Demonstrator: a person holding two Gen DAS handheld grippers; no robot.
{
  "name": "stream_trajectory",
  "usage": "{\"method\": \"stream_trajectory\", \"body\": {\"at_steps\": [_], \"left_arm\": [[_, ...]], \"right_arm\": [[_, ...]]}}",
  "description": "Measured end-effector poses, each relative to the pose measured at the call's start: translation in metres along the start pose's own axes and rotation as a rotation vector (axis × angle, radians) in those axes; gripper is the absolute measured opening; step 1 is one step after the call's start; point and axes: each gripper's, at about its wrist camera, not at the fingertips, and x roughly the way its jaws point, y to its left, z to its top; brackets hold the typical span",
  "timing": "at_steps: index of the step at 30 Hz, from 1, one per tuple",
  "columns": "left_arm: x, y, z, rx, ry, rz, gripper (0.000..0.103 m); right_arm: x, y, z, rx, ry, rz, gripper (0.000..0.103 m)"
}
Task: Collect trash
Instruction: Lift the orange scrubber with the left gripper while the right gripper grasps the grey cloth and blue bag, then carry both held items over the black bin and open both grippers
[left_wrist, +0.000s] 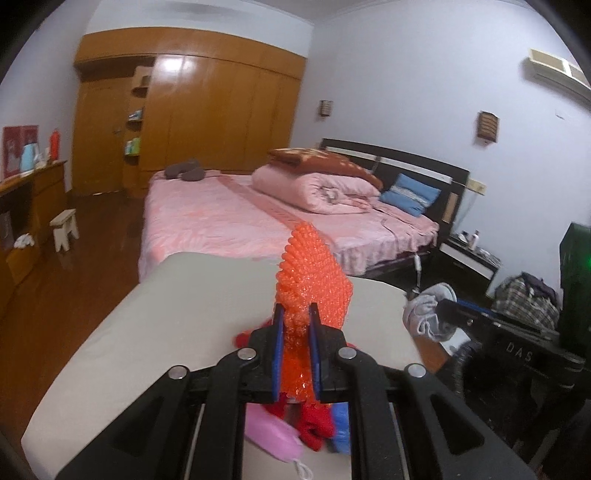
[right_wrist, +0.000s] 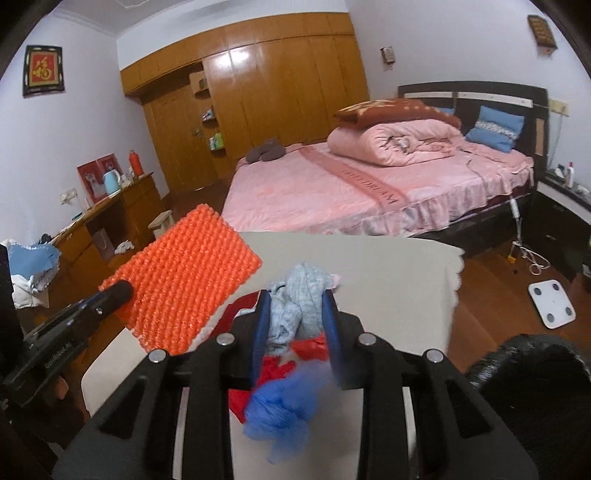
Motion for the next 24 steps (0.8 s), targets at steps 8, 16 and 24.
{"method": "stream_trajectory", "body": {"at_steps": [8, 16, 24], "left_arm": [[0.013, -0.06, -0.009, 0.063, 0.06, -0.125, 0.012], [0.03, -0.133, -0.024, 0.136, 0.111, -0.285, 0.012], [0.055, -0.203, -0.048, 0.198, 0.173, -0.441, 0.012]], "right_arm": [[-0.044, -0.045, -0.022, 0.039, -0.009, -0.106, 0.027], [-0.082, -0.101, -0.058, 0.11, 0.013, -0.251, 0.027], [-0.103, -0.16, -0.102, 0.204, 0.055, -0.403, 0.027]]}}
